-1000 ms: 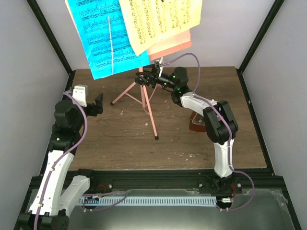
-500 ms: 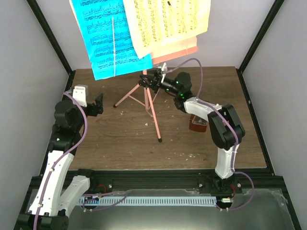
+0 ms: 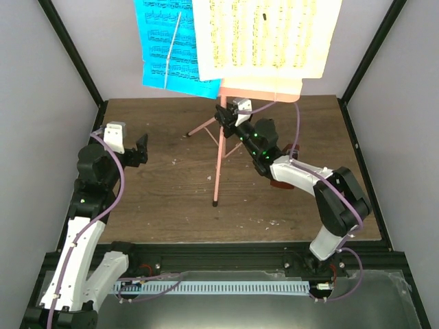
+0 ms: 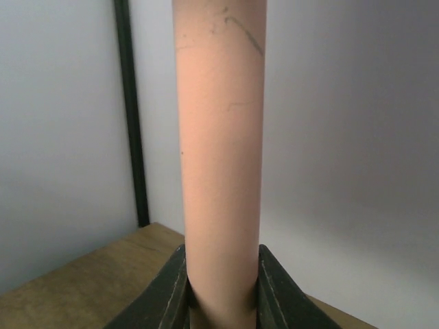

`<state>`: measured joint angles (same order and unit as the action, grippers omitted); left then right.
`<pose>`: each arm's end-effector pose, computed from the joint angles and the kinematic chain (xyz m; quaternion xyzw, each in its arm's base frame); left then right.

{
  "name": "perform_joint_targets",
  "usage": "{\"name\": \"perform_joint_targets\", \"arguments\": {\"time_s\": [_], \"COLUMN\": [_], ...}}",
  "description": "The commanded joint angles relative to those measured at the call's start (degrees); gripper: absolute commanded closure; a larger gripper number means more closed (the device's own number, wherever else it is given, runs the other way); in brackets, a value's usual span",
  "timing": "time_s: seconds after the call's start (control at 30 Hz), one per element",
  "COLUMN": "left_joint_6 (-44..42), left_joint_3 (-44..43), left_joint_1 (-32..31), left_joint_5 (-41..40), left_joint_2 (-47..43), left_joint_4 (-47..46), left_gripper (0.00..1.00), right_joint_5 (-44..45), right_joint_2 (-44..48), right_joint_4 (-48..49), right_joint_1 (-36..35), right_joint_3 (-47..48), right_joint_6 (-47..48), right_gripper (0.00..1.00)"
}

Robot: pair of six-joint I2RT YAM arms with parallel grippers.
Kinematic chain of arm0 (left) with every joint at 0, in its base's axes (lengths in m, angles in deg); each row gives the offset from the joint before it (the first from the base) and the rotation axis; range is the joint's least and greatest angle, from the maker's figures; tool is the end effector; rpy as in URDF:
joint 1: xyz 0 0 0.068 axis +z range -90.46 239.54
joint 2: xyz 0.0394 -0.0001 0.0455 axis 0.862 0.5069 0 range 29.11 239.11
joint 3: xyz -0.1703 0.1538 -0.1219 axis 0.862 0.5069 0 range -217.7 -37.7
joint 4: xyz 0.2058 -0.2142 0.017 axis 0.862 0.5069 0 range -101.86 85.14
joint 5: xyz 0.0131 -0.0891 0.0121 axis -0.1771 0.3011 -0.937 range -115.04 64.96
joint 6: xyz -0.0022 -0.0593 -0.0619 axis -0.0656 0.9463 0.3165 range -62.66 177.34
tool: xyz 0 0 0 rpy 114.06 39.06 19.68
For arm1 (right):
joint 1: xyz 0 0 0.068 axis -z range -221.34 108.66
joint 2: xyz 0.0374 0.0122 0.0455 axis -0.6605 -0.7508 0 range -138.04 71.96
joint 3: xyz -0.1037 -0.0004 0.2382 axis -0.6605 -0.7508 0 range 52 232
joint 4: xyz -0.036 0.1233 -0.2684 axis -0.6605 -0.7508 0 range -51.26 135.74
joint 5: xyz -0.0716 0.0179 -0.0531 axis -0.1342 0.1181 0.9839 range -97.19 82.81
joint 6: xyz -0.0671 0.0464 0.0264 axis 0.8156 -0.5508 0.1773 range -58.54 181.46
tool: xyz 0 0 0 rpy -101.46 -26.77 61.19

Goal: Pack up the instrument practice props

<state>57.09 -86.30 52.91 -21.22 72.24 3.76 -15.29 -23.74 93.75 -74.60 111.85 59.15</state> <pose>0.2581 -0.0350 0.3451 0.0673 0.7638 -0.0612 0.6390 0.3747 0.2585 0.2769 -0.2202 0.5893 0.2793 0.7254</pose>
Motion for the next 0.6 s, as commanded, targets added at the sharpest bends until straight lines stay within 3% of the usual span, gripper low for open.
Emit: {"name": "perform_joint_targets", "arguments": {"time_s": [0.0, 0.2, 0.4, 0.57], "left_joint_6": [-0.36, -0.17, -0.05, -0.19], "left_joint_3": [0.52, 0.68, 0.77, 0.86], "left_joint_1": [-0.3, -0.29, -0.4, -0.4], "left_joint_5": [-0.51, -0.89, -1.01, -1.24], "left_joint_2": [-0.84, -0.95, -1.04, -0.95], "left_joint_4": [-0.63, -0.75, -0.79, -0.91], "left_gripper": [0.09, 0.09, 0.09, 0.09], "right_joint_5": [17.46, 24.83, 26.1, 22.52], "right_joint_2": [1.84, -2.14, -5.11, -3.26], "right_joint_4": [-1.68, -4.69, -6.8, -7.15], "right_joint_1": [-2.78, -8.09, -9.63, -9.64], "right_joint_3": [2.33, 6.79, 9.14, 7.38], "right_joint_6": [-2.78, -4.51, -7.09, -6.15], "right_gripper": [0.99, 0.99, 0.97, 0.51]}}
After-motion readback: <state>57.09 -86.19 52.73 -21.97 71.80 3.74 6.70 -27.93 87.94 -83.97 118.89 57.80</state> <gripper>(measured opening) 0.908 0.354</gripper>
